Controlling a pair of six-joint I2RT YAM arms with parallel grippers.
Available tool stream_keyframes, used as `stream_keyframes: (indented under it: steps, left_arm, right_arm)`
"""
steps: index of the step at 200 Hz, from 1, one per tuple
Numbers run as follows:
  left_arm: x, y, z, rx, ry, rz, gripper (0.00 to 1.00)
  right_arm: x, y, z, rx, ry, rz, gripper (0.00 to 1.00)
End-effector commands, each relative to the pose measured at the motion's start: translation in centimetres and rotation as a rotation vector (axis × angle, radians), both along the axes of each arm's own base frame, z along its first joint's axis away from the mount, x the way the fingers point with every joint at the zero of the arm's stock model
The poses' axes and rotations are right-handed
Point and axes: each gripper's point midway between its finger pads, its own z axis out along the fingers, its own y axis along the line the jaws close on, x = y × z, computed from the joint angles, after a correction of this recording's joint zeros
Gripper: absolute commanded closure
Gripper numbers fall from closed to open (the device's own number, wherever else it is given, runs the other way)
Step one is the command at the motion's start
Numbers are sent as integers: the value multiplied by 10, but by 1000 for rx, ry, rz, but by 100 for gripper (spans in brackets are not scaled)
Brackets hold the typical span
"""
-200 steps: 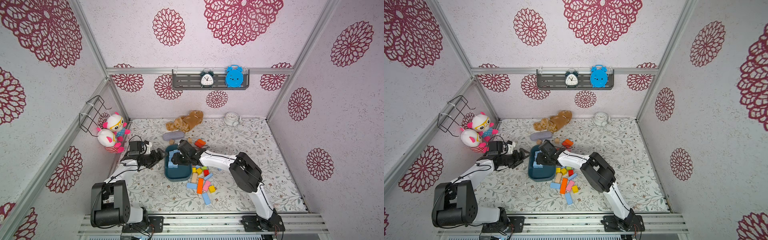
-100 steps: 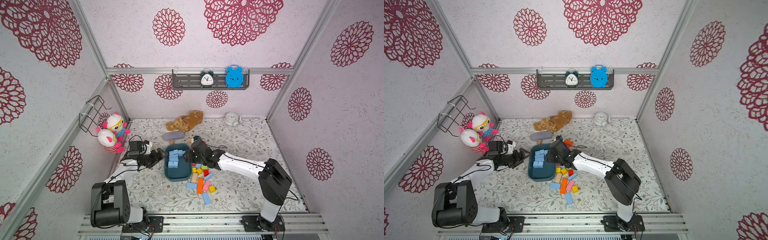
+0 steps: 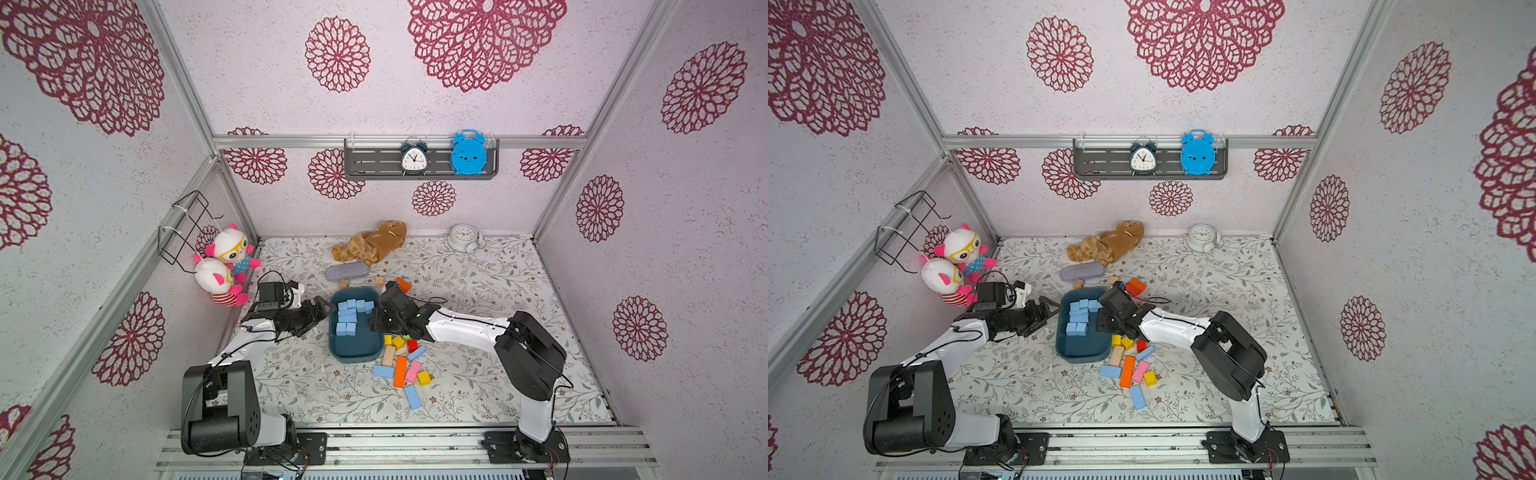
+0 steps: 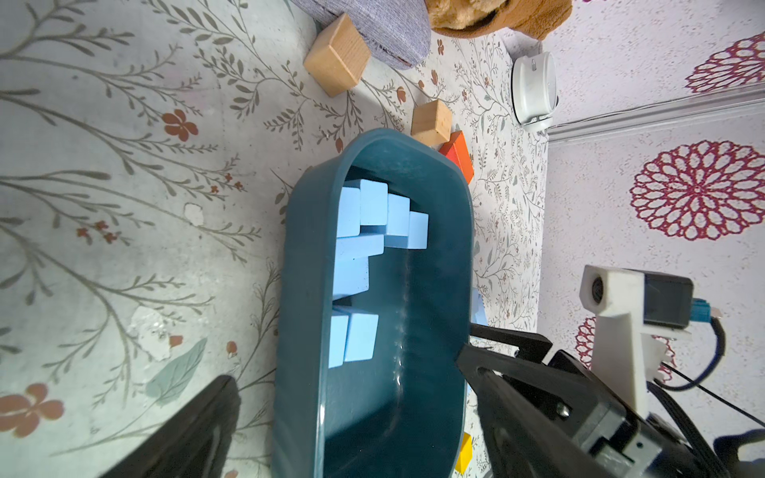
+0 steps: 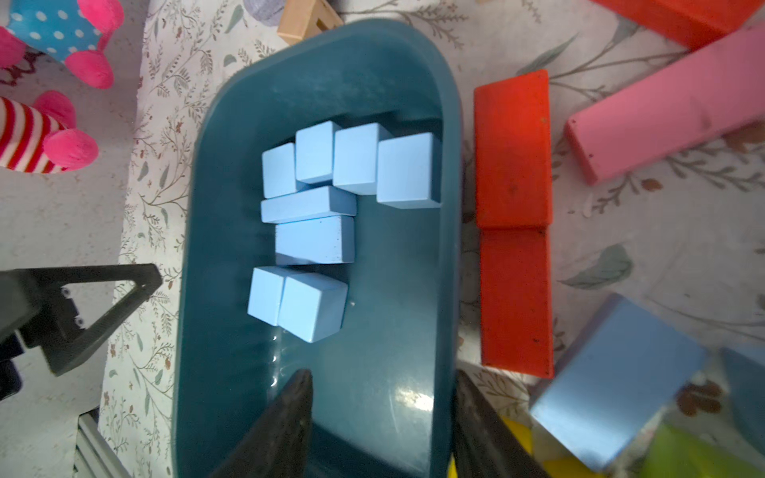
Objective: Pick out the blue building blocks
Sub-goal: Adjust the storage box at the center of the board, then pick up the building block from the center of the board.
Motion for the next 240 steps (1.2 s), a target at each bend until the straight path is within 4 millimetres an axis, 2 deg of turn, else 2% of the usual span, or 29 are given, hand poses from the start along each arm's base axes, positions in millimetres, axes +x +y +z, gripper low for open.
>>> stream_keyframes:
  steps: [1, 50, 77, 96, 120, 149, 161, 181, 190, 213, 240]
  left_arm:
    - [6, -2, 12, 9, -51, -28, 6]
    - [10, -3, 27, 27, -90, -61, 7]
    - [11, -1, 40, 69, -117, -88, 8]
    - [10, -11, 52, 77, -148, -161, 11]
    - [9, -32, 62, 161, -177, -285, 11]
    - [18, -63, 72, 267, -233, -442, 12]
    - [24, -75, 75, 319, -257, -509, 13]
    - [31, -106, 76, 420, -316, -675, 15]
    - [28, -124, 72, 474, -345, -786, 16]
    - [28, -156, 54, 648, -404, -1016, 17]
    - [33, -180, 29, 785, -428, -1219, 18]
  right_arm:
    - [8, 16, 22, 71, -40, 4, 45]
    - [9, 13, 34, 89, -72, 3, 46]
    - [11, -10, 41, 37, -109, -50, 46]
    - [10, -29, 47, 24, -131, -85, 46]
    - [5, -57, 57, 8, -179, -127, 47]
    - [-7, -95, 66, 2, -226, -198, 47]
    - [-14, -110, 66, 5, -233, -226, 47]
    - [-23, -132, 63, 4, -238, -266, 47]
    - [-28, -141, 61, -1, -239, -281, 47]
    - [-39, -160, 58, 1, -247, -305, 47]
    - [-48, -180, 57, 6, -261, -342, 47]
